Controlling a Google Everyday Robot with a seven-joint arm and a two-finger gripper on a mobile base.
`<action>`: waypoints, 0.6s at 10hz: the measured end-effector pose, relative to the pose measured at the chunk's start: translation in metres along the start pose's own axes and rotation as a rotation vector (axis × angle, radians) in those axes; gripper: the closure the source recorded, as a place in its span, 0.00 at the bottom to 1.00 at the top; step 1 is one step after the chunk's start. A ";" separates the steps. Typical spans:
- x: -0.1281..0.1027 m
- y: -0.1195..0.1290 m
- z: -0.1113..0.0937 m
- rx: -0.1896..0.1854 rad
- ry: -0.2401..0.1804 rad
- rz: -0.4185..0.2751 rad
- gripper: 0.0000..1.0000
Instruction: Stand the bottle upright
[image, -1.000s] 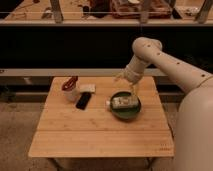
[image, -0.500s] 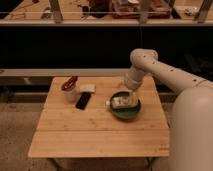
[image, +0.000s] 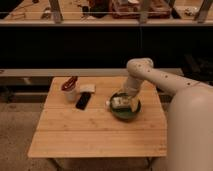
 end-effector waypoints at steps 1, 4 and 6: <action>0.001 -0.006 -0.009 0.007 0.006 0.011 0.20; -0.002 -0.018 -0.033 0.001 -0.005 0.044 0.20; -0.004 -0.020 -0.027 -0.003 -0.020 0.081 0.20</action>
